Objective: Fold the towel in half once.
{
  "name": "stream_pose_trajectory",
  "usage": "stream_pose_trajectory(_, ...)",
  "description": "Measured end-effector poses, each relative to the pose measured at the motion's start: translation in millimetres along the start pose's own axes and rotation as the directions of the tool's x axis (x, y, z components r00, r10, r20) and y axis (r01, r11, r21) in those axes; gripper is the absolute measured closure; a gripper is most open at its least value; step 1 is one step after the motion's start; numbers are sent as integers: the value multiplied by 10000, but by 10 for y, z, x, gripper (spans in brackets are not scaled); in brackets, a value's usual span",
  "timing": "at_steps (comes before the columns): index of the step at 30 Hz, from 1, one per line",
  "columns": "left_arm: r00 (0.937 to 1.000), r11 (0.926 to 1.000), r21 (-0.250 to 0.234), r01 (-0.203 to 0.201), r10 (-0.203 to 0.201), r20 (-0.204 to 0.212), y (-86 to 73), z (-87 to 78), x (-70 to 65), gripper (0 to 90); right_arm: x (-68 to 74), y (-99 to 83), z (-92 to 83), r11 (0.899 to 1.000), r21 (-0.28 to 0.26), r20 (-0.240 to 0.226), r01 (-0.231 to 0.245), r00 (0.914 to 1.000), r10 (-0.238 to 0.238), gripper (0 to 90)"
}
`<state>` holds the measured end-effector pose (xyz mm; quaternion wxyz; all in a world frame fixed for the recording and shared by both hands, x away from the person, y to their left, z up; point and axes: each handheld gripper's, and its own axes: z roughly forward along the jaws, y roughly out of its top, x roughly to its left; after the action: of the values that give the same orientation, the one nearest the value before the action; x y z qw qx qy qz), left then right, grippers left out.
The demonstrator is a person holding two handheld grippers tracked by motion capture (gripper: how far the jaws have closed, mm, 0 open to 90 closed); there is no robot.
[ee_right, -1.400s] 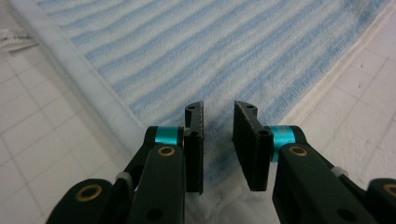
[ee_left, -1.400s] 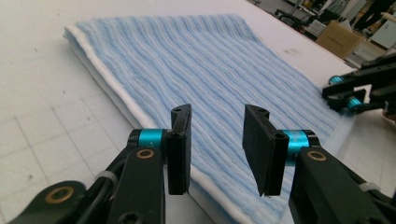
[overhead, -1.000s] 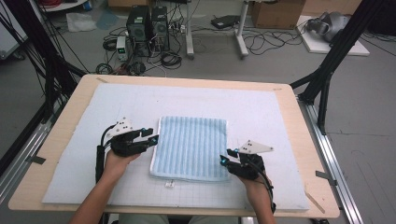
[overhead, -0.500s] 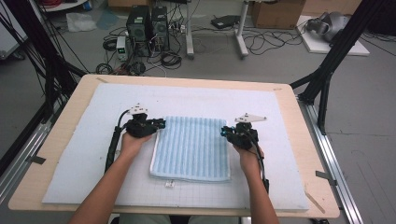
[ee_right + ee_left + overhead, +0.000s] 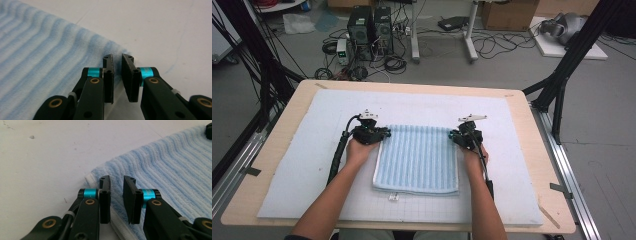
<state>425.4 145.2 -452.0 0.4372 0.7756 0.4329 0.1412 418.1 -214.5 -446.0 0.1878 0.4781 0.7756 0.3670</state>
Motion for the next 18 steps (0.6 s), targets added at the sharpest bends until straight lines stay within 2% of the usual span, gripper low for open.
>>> stream_pose_trajectory(3,9999,10000,-21,94,-94,63,-3,-6,2,755,-44,-10,-23,9997,6,249,-237,9994,237,755)
stream_pose_trajectory(4,9997,9998,-55,169,-168,160,-5,-15,13,742,-68,-16,-45,9989,-73,62,-465,9989,466,742)
stream_pose_trajectory(6,9992,9995,-257,182,-173,359,-10,-52,40,635,-80,-20,-132,9980,-457,-39,-439,9990,437,720)
stream_pose_trajectory(7,9995,9990,-446,-9,22,303,-16,-86,54,588,-90,-21,-187,9961,-743,-156,-472,9988,462,704)
stream_pose_trajectory(8,9994,9969,-791,52,-26,338,-24,-123,67,562,-98,-23,-246,9939,-981,-188,-501,9986,485,689)
stream_pose_trajectory(11,9977,9851,-1685,343,-238,642,-12,-257,106,463,-124,-19,-443,9880,-1403,-171,-641,9979,624,640)
stream_pose_trajectory(13,9934,9687,-2411,586,-327,1098,12,-374,115,377,-131,-21,-584,9843,-1651,-96,-630,9980,623,549)
stream_pose_trajectory(15,9907,9582,-2793,623,-254,1338,26,-471,106,285,-140,-31,-720,9815,-1814,-74,-612,9981,608,493)
stream_pose_trajectory(16,9919,9570,-2865,461,-98,1270,25,-511,93,262,-137,-43,-784,9812,-1872,89,-466,9988,492,461)
stream_pose_trajectory(17,9930,9566,-2895,331,15,1185,22,-538,83,194,-141,-65,-844,9789,-2024,270,-273,9991,335,411)
stream_pose_trajectory(18,9917,9558,-2935,161,221,1264,8,-581,77,161,-148,-85,-881,9773,-2102,331,-279,9988,356,372)
